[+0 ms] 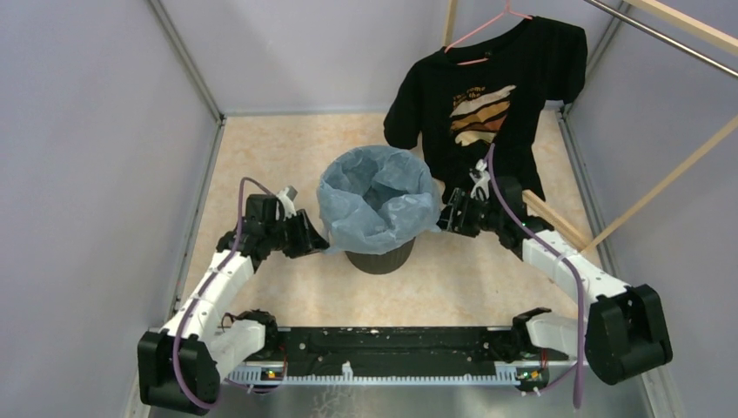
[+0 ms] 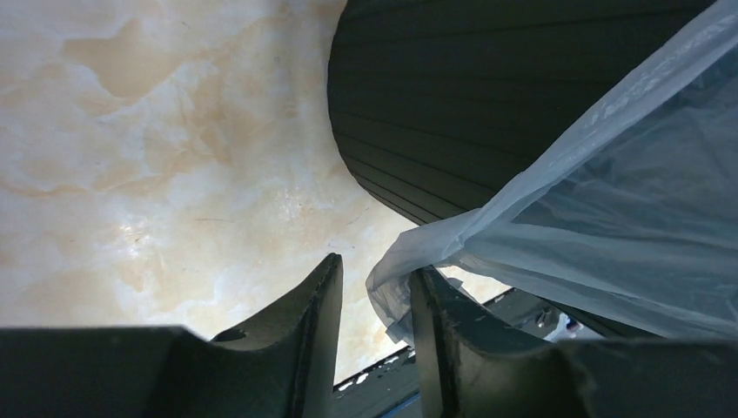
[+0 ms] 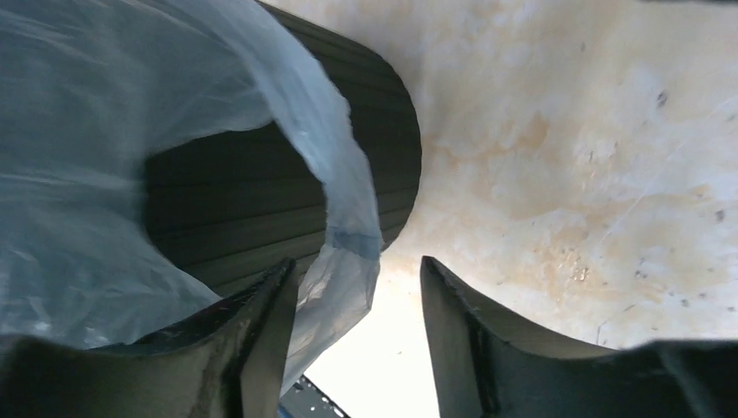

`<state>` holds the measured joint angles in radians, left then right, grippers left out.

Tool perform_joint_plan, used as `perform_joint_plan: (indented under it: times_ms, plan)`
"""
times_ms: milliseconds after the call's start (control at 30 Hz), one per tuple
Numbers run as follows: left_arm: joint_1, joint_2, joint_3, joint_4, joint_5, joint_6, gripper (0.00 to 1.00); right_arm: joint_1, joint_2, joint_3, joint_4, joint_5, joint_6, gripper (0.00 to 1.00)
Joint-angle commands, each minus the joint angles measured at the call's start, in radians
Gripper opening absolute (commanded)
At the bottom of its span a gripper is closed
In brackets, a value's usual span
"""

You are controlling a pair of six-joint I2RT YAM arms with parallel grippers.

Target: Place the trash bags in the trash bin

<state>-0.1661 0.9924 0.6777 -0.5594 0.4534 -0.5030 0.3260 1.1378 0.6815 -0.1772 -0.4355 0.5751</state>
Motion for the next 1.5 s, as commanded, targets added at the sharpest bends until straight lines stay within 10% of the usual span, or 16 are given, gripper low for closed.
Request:
perform_joint_plan:
  times_ms: [0,233,533,867,1167,1467]
  plan:
    - [-0.002,0.015,-0.109,0.209,0.102,-0.093,0.37,0.001,0.039,-0.051,0.213,-0.070,0.085,0.49]
    - [-0.028,0.145,-0.252,0.396,0.107,-0.153,0.18,0.001,0.197,-0.088,0.371,-0.051,0.116,0.24]
    - [-0.042,0.211,-0.312,0.480,0.068,-0.176,0.19,0.001,0.357,-0.102,0.453,-0.009,0.109,0.29]
    - [-0.042,-0.169,-0.214,0.040,-0.068,-0.315,0.81,0.001,0.146,-0.012,0.079,0.259,-0.146,0.54]
    - [-0.042,-0.567,0.177,-0.342,-0.399,-0.428,0.98,0.001,-0.180,-0.161,0.142,0.356,-0.213,0.99]
    - [-0.050,0.003,0.835,-0.168,0.207,-0.082,0.89,0.002,-0.189,-0.234,0.257,0.257,-0.191,0.98]
